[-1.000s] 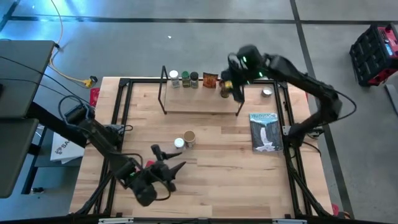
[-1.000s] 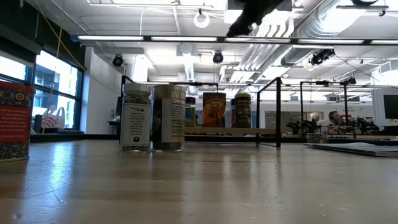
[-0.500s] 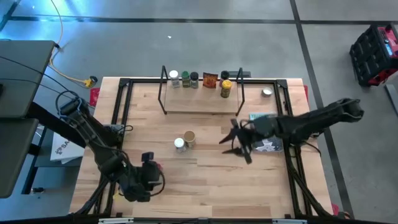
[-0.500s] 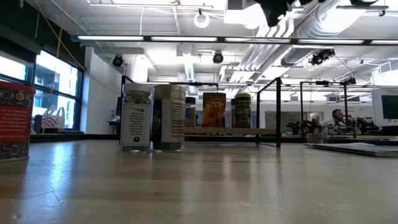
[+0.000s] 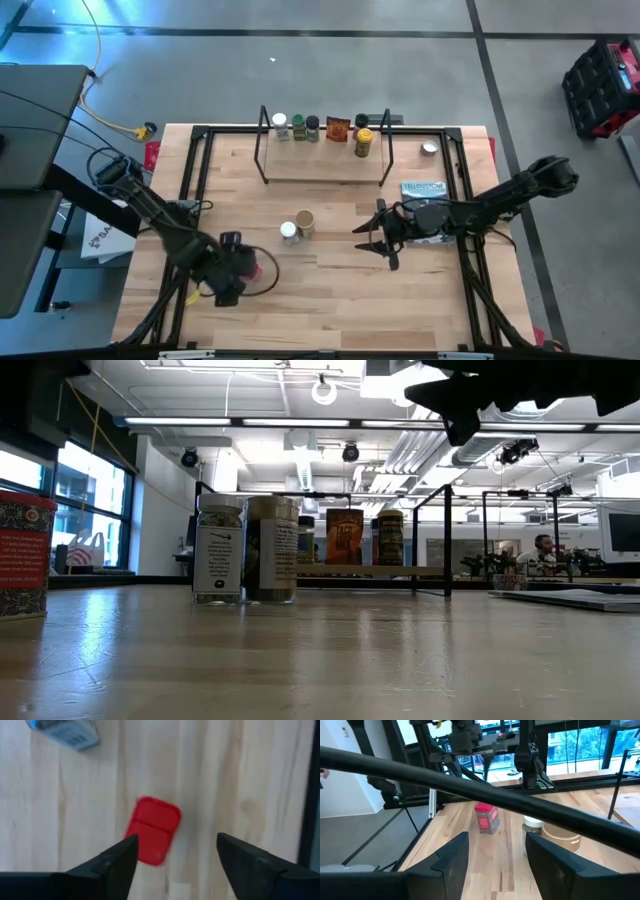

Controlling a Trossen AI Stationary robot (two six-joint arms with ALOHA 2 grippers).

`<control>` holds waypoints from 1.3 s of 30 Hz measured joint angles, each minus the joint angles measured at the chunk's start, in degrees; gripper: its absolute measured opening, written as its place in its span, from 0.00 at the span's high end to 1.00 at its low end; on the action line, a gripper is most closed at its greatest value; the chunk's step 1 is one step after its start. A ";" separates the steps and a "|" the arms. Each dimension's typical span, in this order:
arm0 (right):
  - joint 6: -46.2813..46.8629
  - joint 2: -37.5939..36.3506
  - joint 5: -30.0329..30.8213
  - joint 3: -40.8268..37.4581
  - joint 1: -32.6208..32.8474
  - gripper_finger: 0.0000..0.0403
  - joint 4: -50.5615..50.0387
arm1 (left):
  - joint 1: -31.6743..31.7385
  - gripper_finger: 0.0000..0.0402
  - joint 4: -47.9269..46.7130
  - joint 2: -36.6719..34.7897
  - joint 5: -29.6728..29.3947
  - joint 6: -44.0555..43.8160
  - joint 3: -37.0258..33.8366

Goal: Shelf spices
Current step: Put the red seasoning can on the shelf

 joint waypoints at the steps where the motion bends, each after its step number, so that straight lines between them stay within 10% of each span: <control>1: -0.04 0.00 -0.01 0.00 0.00 0.53 0.01 | 0.97 0.31 0.73 -0.04 0.17 1.64 -0.59; 9: 0.17 0.00 0.02 0.00 0.09 0.53 0.12 | 7.59 0.21 3.89 0.07 12.08 12.07 -8.87; 22: 0.41 0.00 0.00 0.00 0.09 0.53 0.14 | 8.39 0.21 14.60 2.15 8.14 20.35 -14.10; 39: 0.41 0.00 0.33 0.00 0.09 0.53 0.23 | 10.99 0.51 6.87 6.59 11.69 21.35 -6.52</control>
